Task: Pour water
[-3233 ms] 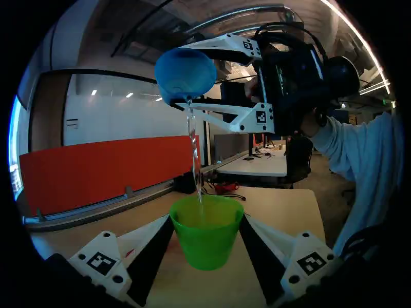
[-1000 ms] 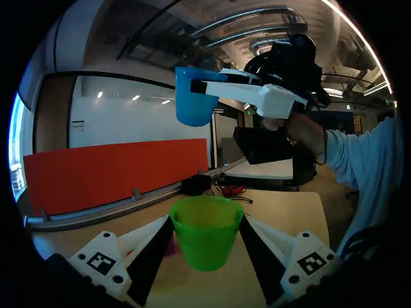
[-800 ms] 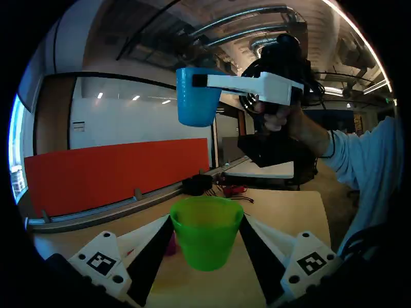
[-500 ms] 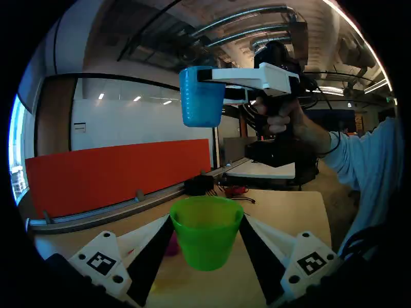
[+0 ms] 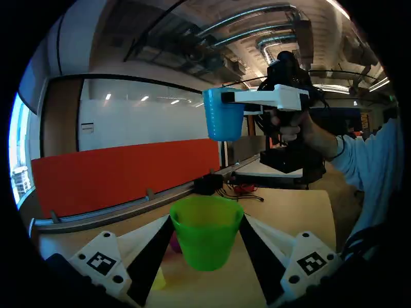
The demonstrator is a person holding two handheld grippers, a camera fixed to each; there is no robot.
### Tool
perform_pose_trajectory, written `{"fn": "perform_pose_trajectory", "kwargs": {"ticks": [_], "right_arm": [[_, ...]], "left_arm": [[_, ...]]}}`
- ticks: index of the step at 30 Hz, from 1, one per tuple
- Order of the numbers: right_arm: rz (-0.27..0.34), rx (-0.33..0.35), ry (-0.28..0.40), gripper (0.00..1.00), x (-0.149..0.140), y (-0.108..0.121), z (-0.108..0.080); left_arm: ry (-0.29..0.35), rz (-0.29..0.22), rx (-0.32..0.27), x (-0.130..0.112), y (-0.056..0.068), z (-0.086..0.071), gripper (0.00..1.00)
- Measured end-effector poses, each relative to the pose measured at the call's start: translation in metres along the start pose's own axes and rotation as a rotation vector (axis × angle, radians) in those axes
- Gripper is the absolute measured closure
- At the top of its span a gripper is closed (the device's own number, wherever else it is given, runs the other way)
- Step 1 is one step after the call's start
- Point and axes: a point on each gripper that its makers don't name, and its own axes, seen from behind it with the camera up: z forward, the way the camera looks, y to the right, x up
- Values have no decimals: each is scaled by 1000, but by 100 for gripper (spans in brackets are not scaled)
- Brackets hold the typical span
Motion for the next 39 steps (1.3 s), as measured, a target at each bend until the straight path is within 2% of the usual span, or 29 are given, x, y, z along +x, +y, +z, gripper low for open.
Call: {"fn": "perform_pose_trajectory", "kwargs": {"ticks": [9,17,27,33,39], "right_arm": [[38,-12,6,8,-14,11,-18],[52,-21,-2,8,-27,18,-28],[50,3,-50,8,-57,17,-33],[40,15,-99,8,-82,16,-35],[45,29,-148,8,-110,16,-36]], "left_arm": [[-11,7,44,1,-19,-15,14],[-24,11,65,0,-28,-24,14],[-50,3,59,-10,-29,-23,14],[-92,4,61,-25,-33,-22,14],[-128,1,46,-36,-31,-22,14]]}}
